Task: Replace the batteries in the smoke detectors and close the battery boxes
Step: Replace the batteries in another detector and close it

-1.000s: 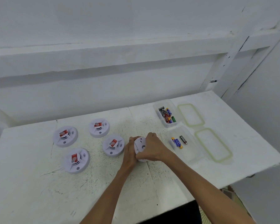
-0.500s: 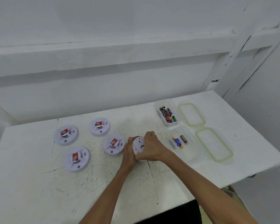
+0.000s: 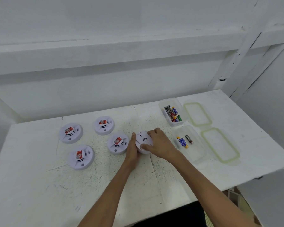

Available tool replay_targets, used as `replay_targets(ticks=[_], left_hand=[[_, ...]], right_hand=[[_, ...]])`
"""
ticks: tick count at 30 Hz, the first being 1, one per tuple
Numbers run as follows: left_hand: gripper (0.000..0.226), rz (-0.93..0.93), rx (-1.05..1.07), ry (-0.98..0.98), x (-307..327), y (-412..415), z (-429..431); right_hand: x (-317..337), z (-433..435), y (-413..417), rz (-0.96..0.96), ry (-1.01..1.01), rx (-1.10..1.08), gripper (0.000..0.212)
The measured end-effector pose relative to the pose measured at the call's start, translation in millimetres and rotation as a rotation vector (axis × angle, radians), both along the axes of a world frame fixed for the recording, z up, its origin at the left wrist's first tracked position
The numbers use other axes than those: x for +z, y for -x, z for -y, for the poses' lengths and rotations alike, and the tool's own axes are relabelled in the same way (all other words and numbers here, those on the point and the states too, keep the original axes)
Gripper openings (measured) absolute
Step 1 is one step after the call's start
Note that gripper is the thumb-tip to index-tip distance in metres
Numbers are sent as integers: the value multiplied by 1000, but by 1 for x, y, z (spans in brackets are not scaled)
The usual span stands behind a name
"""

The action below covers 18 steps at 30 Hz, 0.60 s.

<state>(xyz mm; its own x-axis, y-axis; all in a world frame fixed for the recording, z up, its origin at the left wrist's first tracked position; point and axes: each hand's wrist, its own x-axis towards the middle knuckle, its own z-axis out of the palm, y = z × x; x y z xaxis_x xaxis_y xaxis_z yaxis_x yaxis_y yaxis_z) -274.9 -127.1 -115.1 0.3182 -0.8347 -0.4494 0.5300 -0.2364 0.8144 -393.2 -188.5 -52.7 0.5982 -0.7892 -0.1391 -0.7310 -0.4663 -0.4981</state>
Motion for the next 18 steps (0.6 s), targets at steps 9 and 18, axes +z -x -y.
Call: replay_targets(ticks=[9,18], left_hand=[[54,-206,27,100,13,-1,21],[53,-211,15,52,5,-6,24]], right_hand=[[1,5,-3,151,33,-65,83],[-10,1,-19,52,59,-25,82]])
